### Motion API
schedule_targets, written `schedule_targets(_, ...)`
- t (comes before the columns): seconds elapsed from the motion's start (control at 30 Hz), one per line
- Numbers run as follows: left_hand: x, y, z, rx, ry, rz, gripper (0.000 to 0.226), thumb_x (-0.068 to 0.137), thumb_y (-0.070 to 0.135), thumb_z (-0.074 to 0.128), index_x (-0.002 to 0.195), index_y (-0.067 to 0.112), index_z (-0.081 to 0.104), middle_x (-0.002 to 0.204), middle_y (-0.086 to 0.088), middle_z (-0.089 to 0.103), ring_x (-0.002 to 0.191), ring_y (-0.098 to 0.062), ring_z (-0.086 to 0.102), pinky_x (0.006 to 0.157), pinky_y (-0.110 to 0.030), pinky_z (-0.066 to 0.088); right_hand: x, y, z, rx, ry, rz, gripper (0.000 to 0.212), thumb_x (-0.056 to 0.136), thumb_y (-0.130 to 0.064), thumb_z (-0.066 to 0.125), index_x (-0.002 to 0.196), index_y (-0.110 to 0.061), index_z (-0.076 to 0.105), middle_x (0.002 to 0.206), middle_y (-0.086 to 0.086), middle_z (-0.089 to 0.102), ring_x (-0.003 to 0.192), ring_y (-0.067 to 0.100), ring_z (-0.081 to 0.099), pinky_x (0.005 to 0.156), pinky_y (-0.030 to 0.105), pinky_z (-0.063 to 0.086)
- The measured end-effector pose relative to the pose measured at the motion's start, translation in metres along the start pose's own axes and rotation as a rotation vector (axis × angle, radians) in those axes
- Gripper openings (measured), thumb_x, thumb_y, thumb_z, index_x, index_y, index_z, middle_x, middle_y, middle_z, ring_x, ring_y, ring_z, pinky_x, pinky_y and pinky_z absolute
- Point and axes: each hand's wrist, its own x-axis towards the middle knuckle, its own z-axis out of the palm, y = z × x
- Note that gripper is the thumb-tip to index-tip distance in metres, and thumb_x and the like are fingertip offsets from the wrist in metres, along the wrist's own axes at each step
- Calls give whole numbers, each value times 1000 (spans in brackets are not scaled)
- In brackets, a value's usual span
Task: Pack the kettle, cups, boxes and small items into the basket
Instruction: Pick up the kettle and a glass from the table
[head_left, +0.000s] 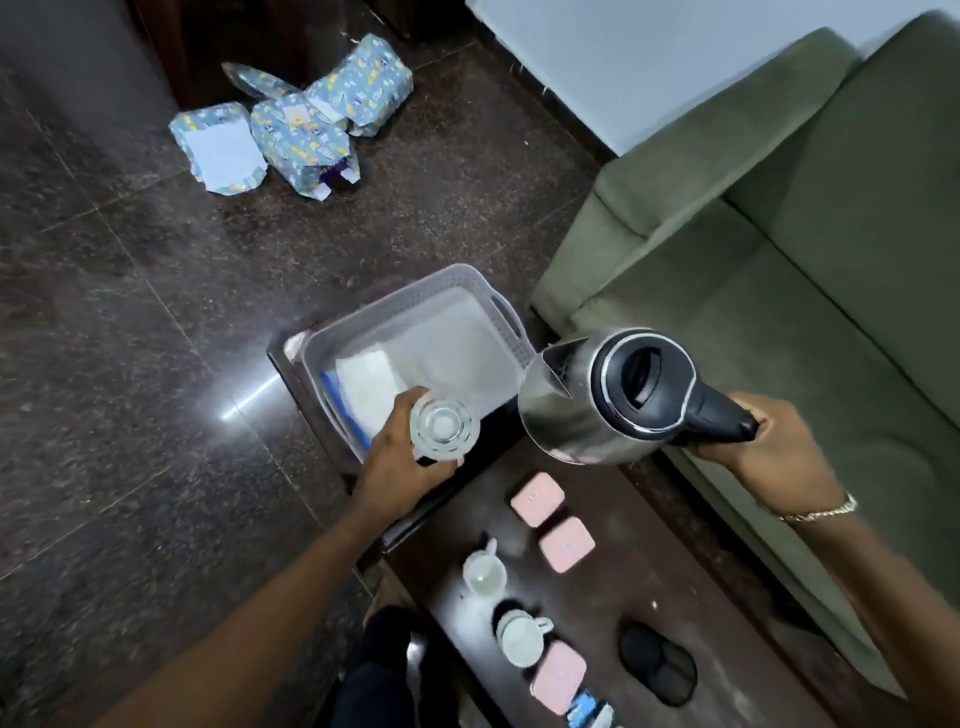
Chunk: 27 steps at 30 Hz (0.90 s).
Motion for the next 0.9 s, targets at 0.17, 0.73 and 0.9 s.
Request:
schedule_targets(0.17, -59, 13, 81, -62, -157, 54, 83, 64, 9, 88, 130, 39, 47, 122, 21, 61, 116, -3, 61, 98, -15, 44, -70, 50, -53, -202, -9, 139, 33, 64, 14, 74, 64, -13, 56, 51, -12, 46, 45, -3, 39, 43, 10, 30)
schedule_targets(0.73, -142, -62, 290, 117, -542, -107, 87, 71, 15, 80, 147, 17, 38, 142, -1, 49, 131, -25, 52, 108, -46, 46, -150, 194, -61, -609, -295, 148, 35, 58, 10, 69, 57, -19, 48, 50, -13, 47, 53, 1, 47, 51, 10, 36)
schedule_targets(0.9, -138, -76, 306, 159, -586, -79, 87, 72, 11, 80, 148, 22, 37, 143, 1, 45, 128, -28, 54, 105, -46, 48, -152, 214, -46, -708, -386, 95, 27, 58, -9, 61, 62, -27, 41, 51, -15, 43, 46, -1, 43, 47, 14, 30)
